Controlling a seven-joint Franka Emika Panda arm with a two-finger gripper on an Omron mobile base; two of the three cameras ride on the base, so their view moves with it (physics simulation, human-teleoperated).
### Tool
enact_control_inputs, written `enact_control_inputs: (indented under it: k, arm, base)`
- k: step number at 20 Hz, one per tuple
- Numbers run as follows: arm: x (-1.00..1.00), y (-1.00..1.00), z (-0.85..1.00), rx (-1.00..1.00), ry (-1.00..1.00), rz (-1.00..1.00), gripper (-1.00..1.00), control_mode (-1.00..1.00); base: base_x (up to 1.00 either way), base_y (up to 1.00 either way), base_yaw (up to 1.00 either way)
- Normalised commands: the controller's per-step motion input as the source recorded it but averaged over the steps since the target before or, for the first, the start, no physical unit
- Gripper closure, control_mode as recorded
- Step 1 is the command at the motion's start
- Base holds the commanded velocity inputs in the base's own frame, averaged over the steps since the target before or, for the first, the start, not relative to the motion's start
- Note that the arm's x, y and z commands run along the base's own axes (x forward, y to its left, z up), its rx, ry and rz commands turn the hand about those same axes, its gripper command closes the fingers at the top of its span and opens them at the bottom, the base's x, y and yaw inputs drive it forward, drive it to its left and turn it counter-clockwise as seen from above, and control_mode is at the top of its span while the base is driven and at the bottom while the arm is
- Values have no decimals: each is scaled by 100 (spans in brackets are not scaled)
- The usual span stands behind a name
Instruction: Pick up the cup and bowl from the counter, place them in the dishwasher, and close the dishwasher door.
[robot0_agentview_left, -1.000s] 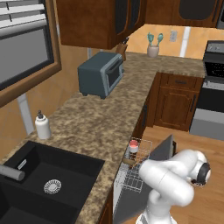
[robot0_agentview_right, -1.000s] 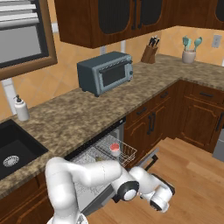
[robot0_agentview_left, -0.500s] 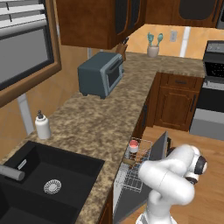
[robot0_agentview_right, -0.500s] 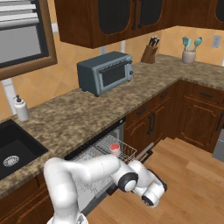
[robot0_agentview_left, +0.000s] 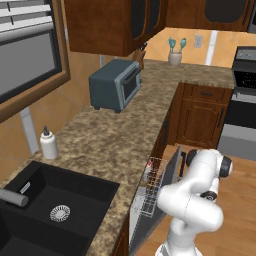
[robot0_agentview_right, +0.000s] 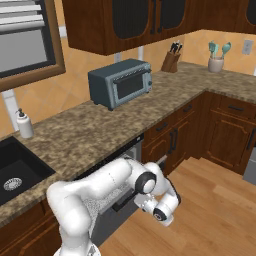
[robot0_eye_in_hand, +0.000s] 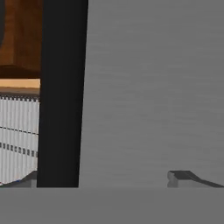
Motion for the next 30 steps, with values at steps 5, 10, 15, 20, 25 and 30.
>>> enact_control_inputs:
  k: [5,10,15,20,25,30]
  arm:
    - [3,100,0,0,-11,-7,-100,-100]
    - [0,100,0,0,-12,-7,-100,-100]
    - [0,100,0,0,-12,-7,-100,-100]
    - [1,100,0,0,-11,-9,-100,-100]
    - [0,100,-17,9,-12,-9,-100,-100]
    - [1,100,-44,35,-4,-7,-100,-100]
  base:
    - [0,0,0]
    - [0,0,0]
    - [0,0,0]
    - [0,0,0]
    - [0,0,0]
    - [0,0,0]
